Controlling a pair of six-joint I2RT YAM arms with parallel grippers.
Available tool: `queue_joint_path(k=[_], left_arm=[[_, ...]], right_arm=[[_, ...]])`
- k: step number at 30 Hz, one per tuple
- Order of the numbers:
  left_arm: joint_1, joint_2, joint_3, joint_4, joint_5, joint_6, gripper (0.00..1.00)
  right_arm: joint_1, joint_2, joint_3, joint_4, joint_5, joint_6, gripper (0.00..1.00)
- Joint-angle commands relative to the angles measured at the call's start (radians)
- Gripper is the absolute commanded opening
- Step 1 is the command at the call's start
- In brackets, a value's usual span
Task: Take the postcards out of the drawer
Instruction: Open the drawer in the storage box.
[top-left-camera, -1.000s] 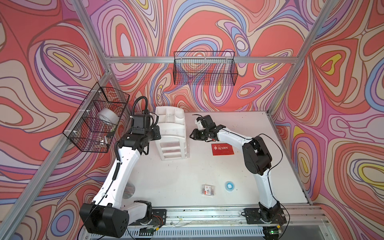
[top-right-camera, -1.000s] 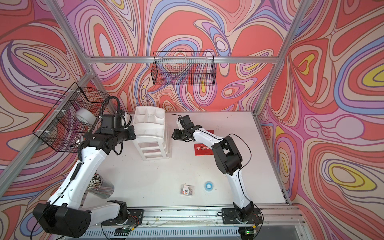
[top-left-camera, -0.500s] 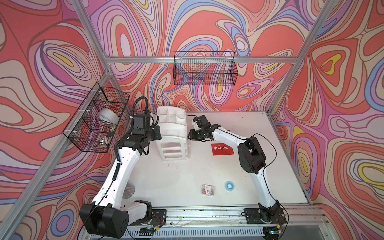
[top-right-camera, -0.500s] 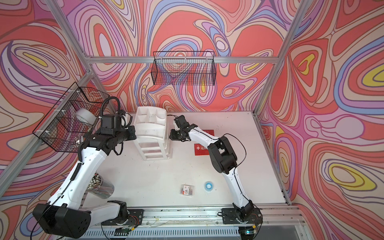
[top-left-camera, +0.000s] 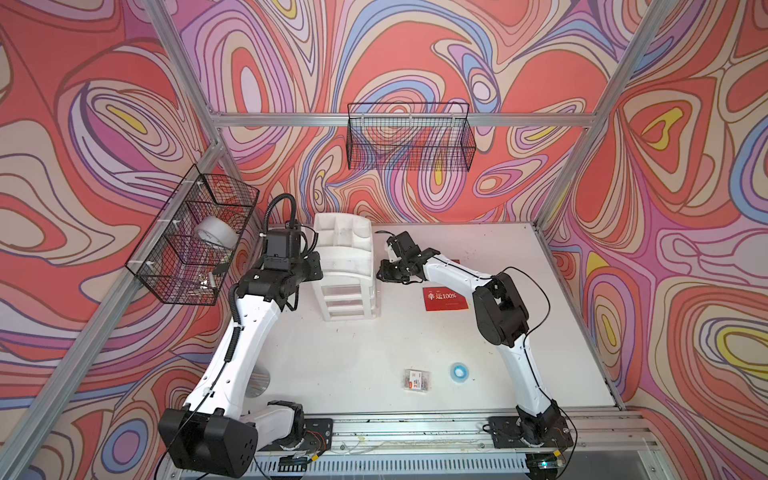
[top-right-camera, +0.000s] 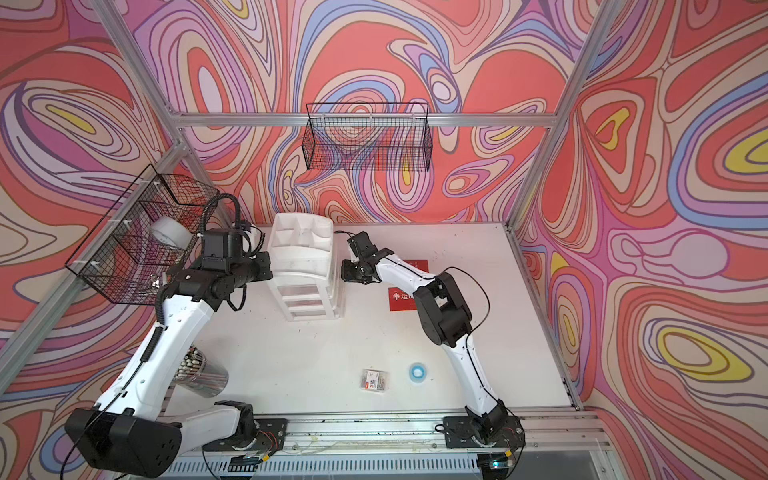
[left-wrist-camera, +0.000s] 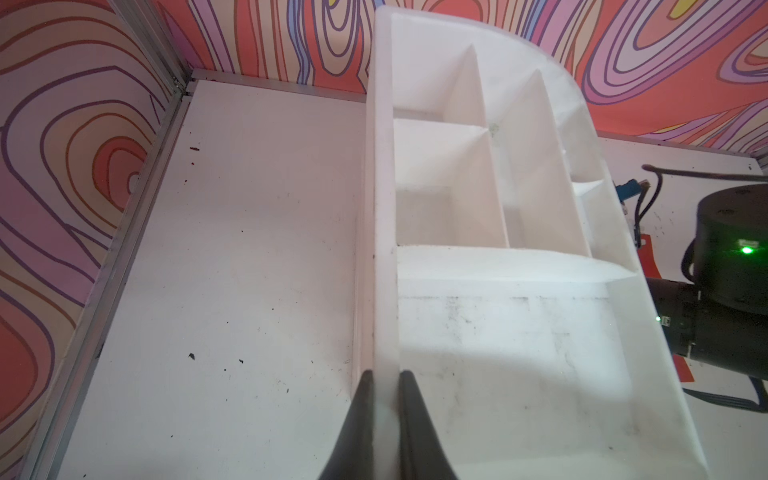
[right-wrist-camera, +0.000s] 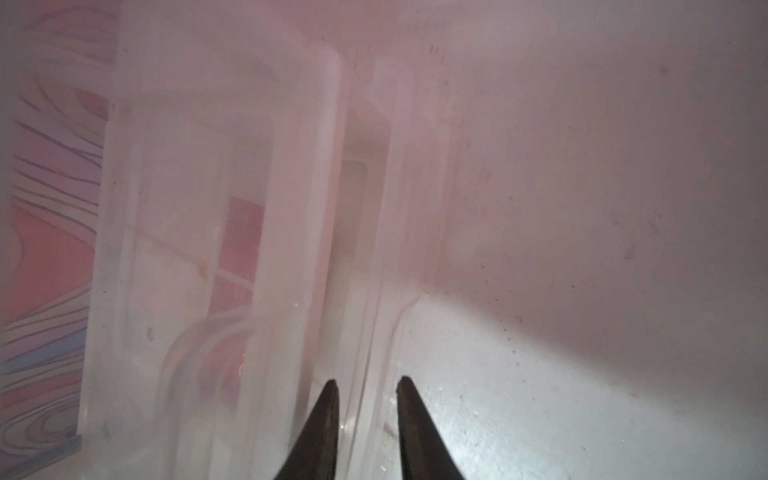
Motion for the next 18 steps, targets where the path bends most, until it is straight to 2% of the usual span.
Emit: queue_joint_path(k=[1,14,18], left_arm=[[-0.005,-0.005,-0.036,-0.089,0.051,0.021,0.0],[-0.005,-0.011,-0.033,-0.078,0.06,0.014,0.0],[-0.005,-0.019,-0.037,-0.075,0.055,0.009,0.0]], right_arm=[[0.009,0.035,0.043,-0.032,0.019,0.018,0.23],[0.044,0.083,0.152,-0.141,0.11,0.044,0.21],[0.046,0.098,0.169,-0.153,0.122,0.053,0.17]])
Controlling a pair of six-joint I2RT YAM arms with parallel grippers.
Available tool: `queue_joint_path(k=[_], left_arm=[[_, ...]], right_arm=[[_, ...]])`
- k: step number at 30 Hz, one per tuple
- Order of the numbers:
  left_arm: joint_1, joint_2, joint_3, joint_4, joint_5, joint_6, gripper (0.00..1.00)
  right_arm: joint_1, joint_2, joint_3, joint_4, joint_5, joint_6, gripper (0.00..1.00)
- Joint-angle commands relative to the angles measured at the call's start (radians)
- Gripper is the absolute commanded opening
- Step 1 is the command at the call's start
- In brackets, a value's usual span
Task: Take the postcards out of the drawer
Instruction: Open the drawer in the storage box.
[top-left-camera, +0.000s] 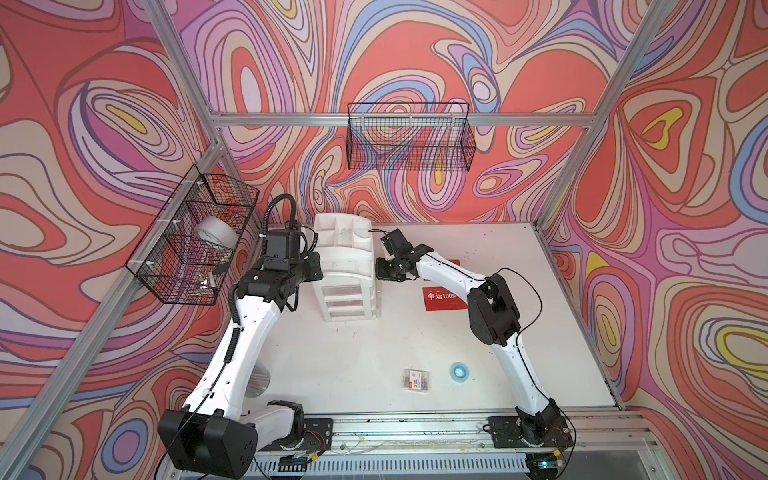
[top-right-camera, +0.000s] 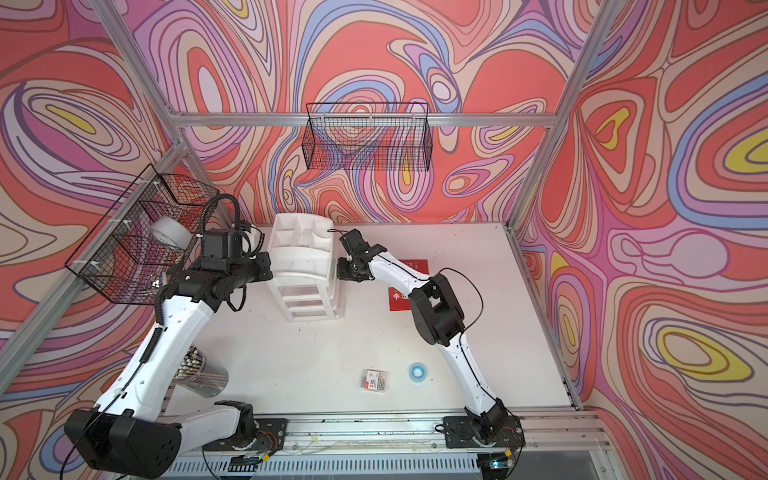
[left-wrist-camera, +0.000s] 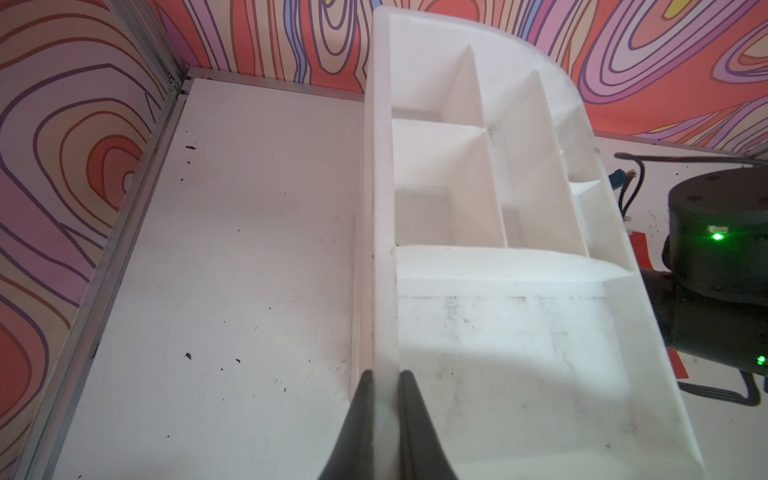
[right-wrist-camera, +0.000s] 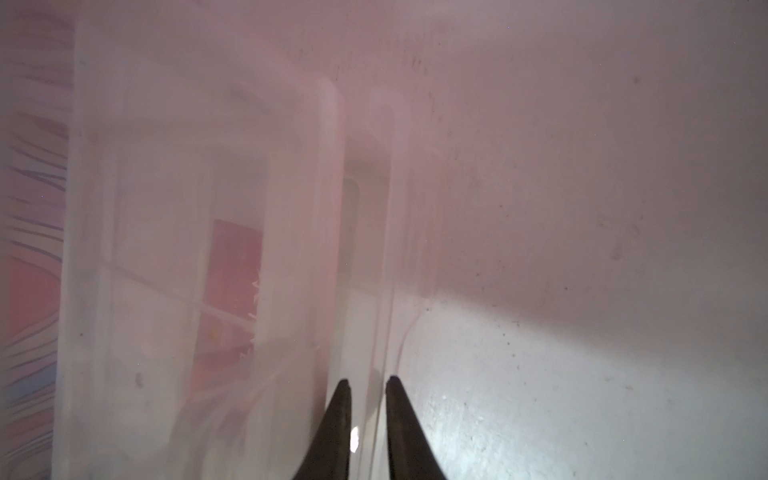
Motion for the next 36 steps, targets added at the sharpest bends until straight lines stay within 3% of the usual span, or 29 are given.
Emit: queue_joint_path(k=[1,9,21,36], left_arm=[[-0.005,-0.012,-0.031,-0.076,0.046,0.009,0.0],[-0.005,-0.025,-0.028,-0.086,0.01,0.006,0.0],[-0.005,-0.031,-0.025,-0.102,-0.031,0.007,0.0],[-0.005,-0.049,-0.016,-0.129,-0.129,0.017,0.0]], right_arm=[[0.017,0.036,0.026,-0.029,0.026,0.012,0.15],[0.017,0.054,0.093,-0.101,0.063,-0.002,0.08],[0.015,0.054,0.221,-0.282,0.156,-0.095,0.05],[-0.053,-0.029,0.065,-0.251,0.175,-0.122,0.04]])
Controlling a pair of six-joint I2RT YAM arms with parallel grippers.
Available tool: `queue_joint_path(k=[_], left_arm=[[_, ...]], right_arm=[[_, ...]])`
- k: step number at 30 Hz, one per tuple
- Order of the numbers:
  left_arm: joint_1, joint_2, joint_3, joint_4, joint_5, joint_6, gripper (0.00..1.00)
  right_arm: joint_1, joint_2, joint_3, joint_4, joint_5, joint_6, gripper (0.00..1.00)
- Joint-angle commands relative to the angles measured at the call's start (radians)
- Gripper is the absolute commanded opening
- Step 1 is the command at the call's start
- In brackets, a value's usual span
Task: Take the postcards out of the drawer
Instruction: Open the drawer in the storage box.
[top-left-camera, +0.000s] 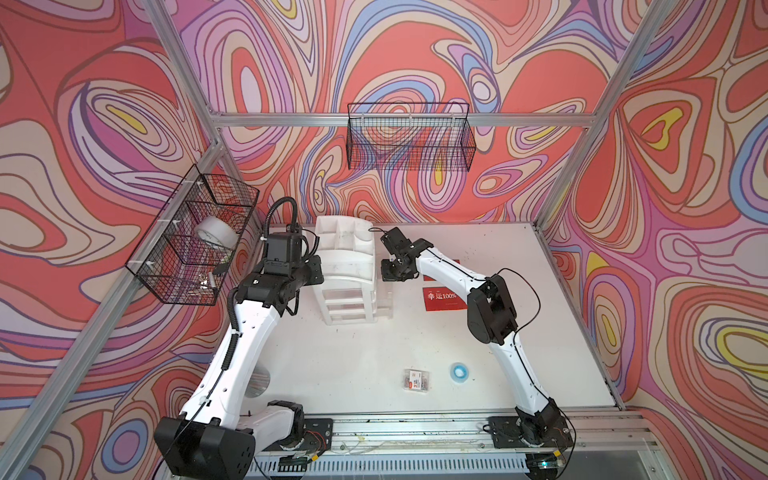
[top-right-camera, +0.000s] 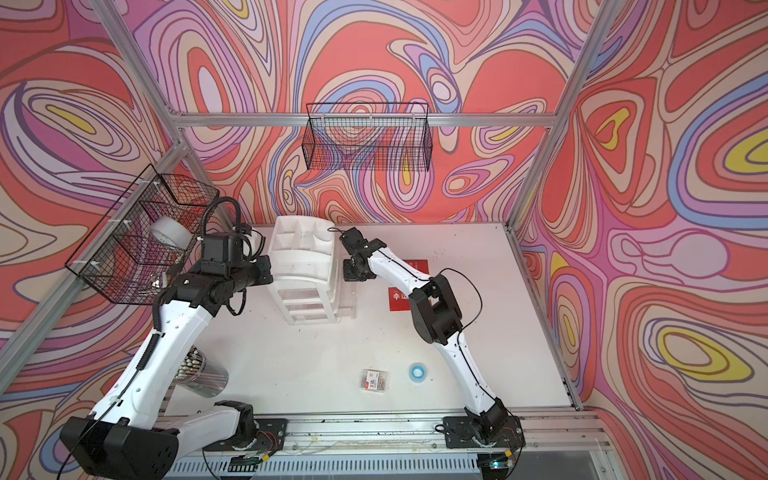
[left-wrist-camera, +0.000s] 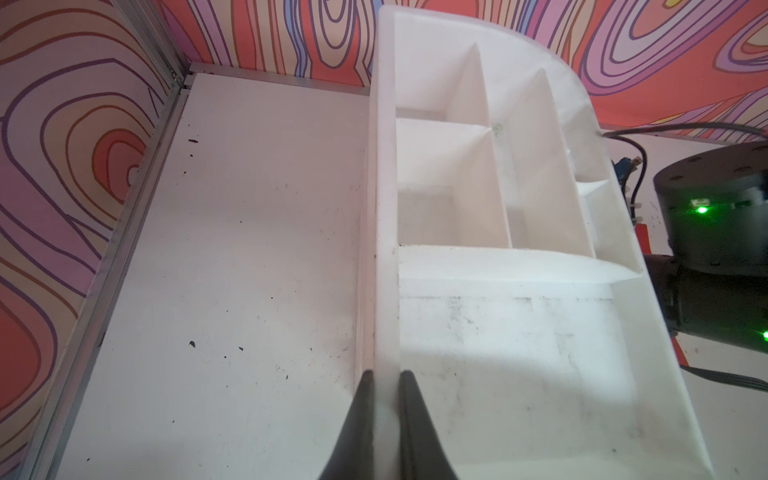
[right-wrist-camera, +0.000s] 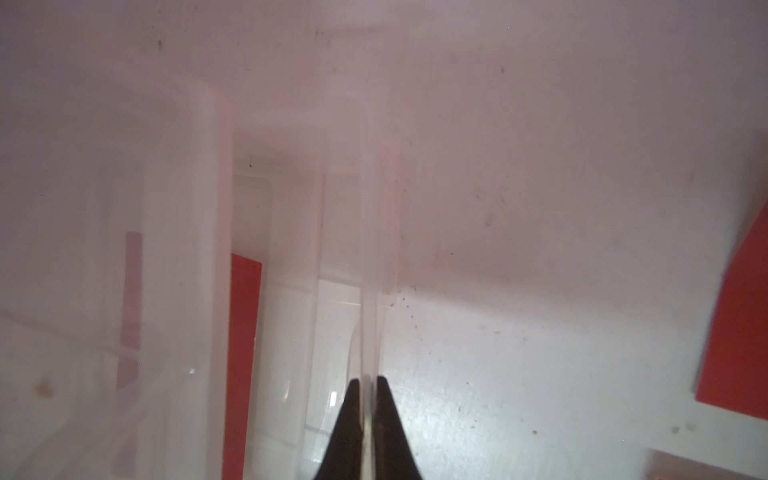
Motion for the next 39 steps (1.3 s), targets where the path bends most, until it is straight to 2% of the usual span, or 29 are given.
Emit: queue_joint_path(k=[1,14,30,39], left_arm=[[0.011,-0.022,-0.006,-0.102,-0.101,0.024,0.0],[0.011,-0.007,0.0,-0.104,-0.12,0.03,0.0],[0.011,0.006,0.006,-0.111,-0.142,0.03,0.0],[0.011,-0.009,0.009,-0.104,-0.141,0.039,0.0]], right_arm=[[-0.042,-0.055,-0.047,-0.011,0.033,-0.036,0.04],[-0.099,-0.12,-0.164,0.028,0.002,-0.063,0.04],[-0.109,-0.236,-0.336,0.106,-0.042,-0.051,0.03],[-0.119,-0.226,-0.342,0.113,-0.05,-0.053,0.04]])
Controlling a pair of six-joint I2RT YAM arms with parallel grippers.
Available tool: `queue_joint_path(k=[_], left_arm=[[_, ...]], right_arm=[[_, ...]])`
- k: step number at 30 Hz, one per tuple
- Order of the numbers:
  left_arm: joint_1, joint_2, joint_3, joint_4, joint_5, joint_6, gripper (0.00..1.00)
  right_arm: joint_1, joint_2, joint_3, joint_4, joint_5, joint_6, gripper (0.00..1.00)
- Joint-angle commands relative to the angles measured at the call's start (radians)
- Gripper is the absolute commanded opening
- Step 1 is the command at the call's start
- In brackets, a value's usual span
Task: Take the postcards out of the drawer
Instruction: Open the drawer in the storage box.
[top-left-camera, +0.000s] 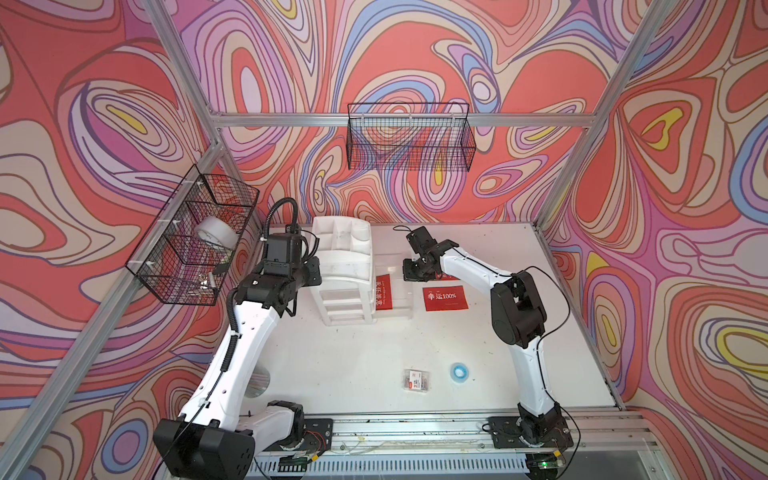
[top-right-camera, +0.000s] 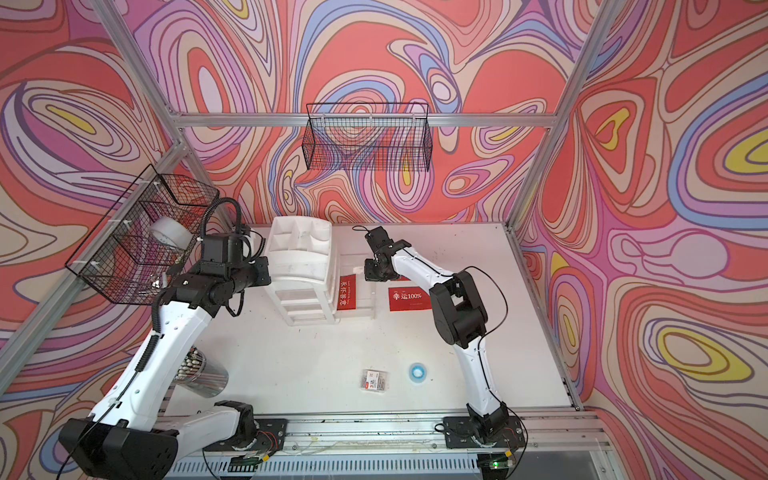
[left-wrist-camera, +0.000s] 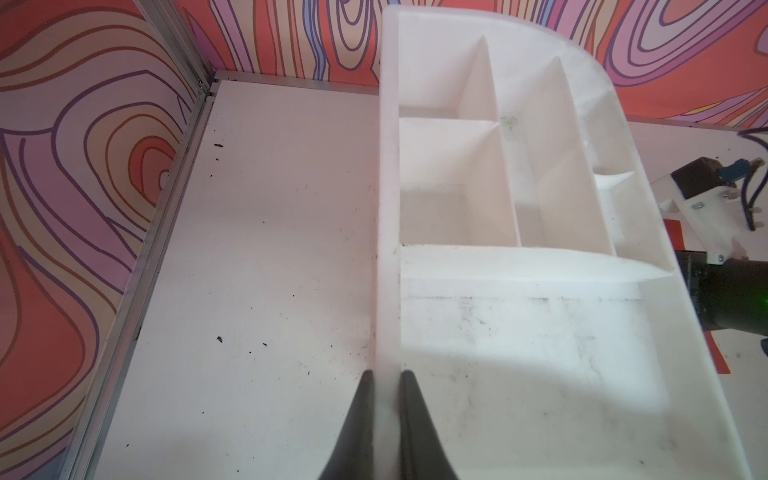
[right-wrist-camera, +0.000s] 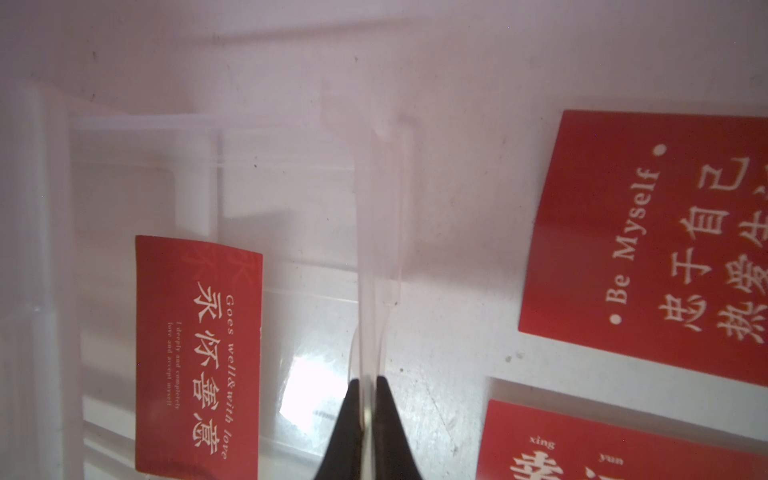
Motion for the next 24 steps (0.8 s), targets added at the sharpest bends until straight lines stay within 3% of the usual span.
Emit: queue_joint_path(k=[1,16,24], left_arm=[[0.012,-0.007,0.009,-0.087,-0.099,0.017,0.0],[0.012,-0.008,0.029,-0.115,-0.119,0.042,0.0],[0.01,0.0,0.033,-0.098,-0.053,0.05,0.0]], right_arm=[[-0.019,-0.029,-0.024,-0.014,0.005,-0.002,0.04],[-0.05,-0.03,0.009,-0.02,-0.028,-0.037,0.05],[-0.05,-0.041,-0.042,0.045,-0.12,-0.033,0.07]])
